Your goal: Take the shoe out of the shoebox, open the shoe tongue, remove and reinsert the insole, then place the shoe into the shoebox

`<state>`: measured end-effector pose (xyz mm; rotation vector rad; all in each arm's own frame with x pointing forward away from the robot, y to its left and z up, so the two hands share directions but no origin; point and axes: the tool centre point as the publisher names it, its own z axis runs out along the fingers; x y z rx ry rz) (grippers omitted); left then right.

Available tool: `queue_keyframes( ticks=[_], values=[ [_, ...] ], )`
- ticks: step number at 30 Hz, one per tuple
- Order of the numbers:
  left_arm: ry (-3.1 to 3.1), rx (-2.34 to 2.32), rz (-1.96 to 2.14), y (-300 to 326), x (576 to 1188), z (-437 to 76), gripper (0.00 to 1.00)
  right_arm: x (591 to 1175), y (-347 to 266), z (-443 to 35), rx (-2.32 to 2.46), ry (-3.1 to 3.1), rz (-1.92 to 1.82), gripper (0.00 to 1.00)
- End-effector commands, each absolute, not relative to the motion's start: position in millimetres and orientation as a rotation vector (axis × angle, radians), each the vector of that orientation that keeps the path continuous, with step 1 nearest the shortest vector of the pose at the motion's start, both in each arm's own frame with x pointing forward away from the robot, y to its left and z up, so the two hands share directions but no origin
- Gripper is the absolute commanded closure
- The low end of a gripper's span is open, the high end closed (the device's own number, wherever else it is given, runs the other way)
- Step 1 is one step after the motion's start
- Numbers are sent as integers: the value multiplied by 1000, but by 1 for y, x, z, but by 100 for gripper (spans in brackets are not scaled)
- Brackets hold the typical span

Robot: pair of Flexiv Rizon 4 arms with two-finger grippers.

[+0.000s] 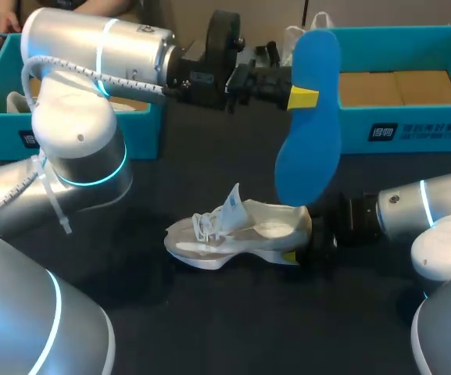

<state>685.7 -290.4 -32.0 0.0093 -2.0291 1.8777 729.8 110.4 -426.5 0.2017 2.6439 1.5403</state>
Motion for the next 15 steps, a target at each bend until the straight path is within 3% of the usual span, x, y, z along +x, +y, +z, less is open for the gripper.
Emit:
queue_keyframes(
  ticks=[1, 6, 15],
  values=[
    [-2030, 8, 1876, -292, 686, -32, 100, 728, 112, -427, 204, 2645, 1537, 100],
    [-2015, 26, 1866, -290, 687, -31, 100, 728, 112, -427, 204, 2645, 1537, 100],
    [-1798, 221, 1816, -291, 678, 17, 100, 728, 112, -427, 204, 2645, 1537, 100]
  ],
)
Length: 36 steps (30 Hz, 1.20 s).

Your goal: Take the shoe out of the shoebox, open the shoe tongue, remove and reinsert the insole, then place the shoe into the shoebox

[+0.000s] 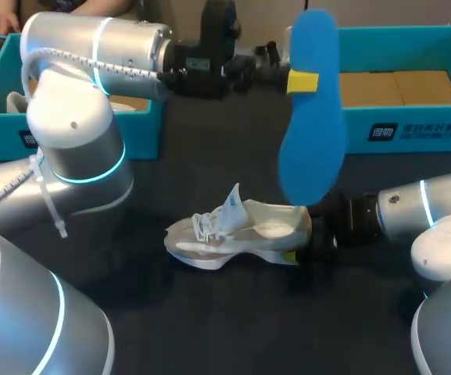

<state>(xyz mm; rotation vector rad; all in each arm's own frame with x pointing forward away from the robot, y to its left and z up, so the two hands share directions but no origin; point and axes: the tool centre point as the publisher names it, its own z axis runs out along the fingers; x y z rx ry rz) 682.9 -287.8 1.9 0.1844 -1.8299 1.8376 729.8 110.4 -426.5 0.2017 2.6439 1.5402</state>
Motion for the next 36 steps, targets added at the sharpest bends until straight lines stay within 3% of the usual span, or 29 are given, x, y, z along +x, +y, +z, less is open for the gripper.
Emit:
queue_keyframes(
  ticks=[1, 17, 36],
  values=[
    [-1782, 226, 1803, -291, 677, 22, 100, 728, 112, -427, 204, 2645, 1537, 100],
    [-1564, 490, 1515, -272, 634, 57, 100, 728, 112, -427, 204, 2645, 1537, 100],
    [-1529, 501, 1437, -264, 583, 41, 100, 728, 112, -427, 204, 2645, 1537, 100]
  ],
)
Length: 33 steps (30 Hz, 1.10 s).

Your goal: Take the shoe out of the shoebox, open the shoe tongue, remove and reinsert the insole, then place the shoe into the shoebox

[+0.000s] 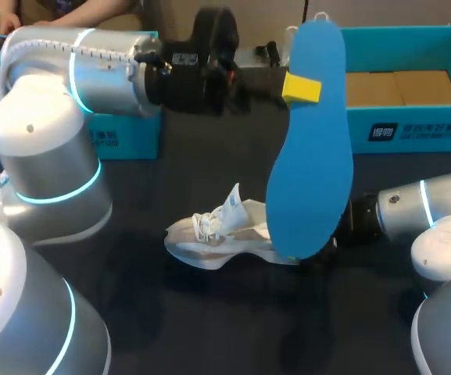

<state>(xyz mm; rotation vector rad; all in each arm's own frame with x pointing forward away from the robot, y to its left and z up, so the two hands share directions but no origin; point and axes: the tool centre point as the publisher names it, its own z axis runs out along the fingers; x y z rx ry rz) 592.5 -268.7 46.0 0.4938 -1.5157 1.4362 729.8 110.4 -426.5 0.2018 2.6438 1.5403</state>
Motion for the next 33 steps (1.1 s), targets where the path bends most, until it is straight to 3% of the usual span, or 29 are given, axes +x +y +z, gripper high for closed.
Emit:
queue_keyframes(
  ticks=[1, 28, 29, 30, 31, 33],
  values=[
    [-1520, 503, 1434, -263, 582, 40, 100, 728, 112, -427, 204, 2645, 1537, 100],
    [-1499, 544, 1459, -263, 575, 31, 100, 728, 112, -427, 204, 2645, 1537, 100],
    [-1499, 544, 1459, -263, 575, 31, 100, 728, 112, -427, 204, 2645, 1537, 73],
    [-1499, 544, 1459, -263, 575, 31, 100, 728, 112, -427, 204, 2645, 1537, 24],
    [-1499, 544, 1459, -263, 575, 31, 100, 728, 112, -427, 204, 2645, 1537, 0],
    [-1499, 544, 1459, -263, 575, 31, 100, 728, 112, -427, 204, 2645, 1537, 0]
  ],
)
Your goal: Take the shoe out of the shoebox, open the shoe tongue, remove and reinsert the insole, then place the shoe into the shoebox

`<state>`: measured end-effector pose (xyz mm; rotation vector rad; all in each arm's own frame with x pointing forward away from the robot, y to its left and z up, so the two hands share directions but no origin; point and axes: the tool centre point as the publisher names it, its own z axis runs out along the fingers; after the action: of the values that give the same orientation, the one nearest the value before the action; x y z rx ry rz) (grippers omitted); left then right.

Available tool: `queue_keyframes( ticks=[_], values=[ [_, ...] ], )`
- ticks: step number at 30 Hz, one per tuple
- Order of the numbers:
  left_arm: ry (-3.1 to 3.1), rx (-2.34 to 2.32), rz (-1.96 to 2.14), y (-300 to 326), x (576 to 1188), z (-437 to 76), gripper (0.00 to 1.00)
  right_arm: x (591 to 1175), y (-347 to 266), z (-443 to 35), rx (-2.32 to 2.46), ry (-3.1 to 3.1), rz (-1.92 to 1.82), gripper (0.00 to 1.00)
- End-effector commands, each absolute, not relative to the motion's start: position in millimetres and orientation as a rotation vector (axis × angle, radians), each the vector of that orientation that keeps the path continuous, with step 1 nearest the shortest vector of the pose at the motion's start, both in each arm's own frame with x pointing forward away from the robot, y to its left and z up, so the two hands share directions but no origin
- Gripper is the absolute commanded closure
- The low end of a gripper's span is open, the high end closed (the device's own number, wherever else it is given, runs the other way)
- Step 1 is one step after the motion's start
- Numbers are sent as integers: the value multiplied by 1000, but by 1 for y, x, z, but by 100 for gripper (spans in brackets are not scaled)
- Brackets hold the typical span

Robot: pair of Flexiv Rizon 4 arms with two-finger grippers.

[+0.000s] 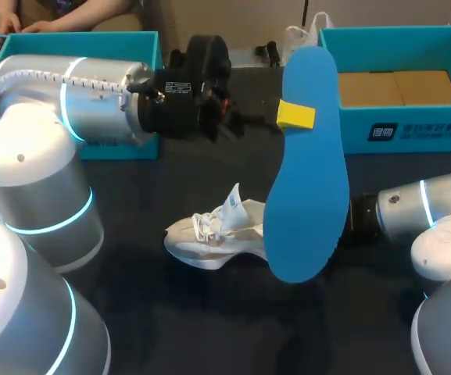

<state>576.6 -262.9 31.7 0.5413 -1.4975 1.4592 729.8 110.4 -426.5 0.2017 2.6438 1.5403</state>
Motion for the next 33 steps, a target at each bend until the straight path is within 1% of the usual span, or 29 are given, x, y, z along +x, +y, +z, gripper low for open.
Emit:
queue_keyframes(
  ticks=[1, 7, 27, 33],
  values=[
    [-1499, 544, 1459, -263, 575, 31, 100, 728, 112, -427, 204, 2645, 1537, 0],
    [-1499, 544, 1459, -263, 575, 31, 100, 728, 112, -427, 204, 2645, 1537, 0],
    [-1499, 544, 1459, -263, 575, 31, 100, 734, 78, -418, 344, 2654, 1434, 0],
    [-1499, 544, 1459, -263, 575, 31, 100, 733, 70, -408, 363, 2659, 1379, 0]
  ],
)
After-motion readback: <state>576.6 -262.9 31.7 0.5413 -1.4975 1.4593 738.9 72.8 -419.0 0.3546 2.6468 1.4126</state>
